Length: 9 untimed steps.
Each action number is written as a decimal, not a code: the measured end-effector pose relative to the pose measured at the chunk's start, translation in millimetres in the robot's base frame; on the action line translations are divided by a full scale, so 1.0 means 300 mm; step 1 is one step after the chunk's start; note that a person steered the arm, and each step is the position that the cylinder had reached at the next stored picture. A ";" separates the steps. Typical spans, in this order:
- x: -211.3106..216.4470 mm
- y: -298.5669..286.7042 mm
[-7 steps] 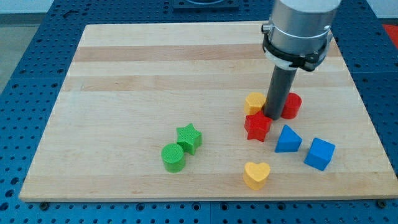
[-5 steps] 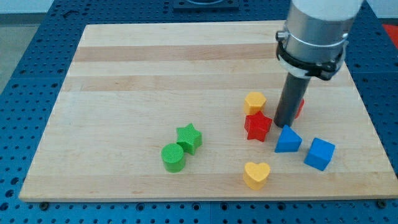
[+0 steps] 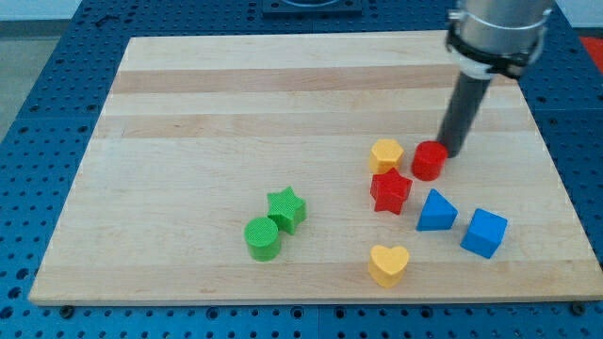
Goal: Push the red circle to the center of the board
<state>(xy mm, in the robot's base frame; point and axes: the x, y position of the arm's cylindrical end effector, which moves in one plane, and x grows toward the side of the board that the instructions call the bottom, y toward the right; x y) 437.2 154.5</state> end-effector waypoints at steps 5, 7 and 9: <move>0.146 -0.052; -0.024 -0.066; 0.006 0.060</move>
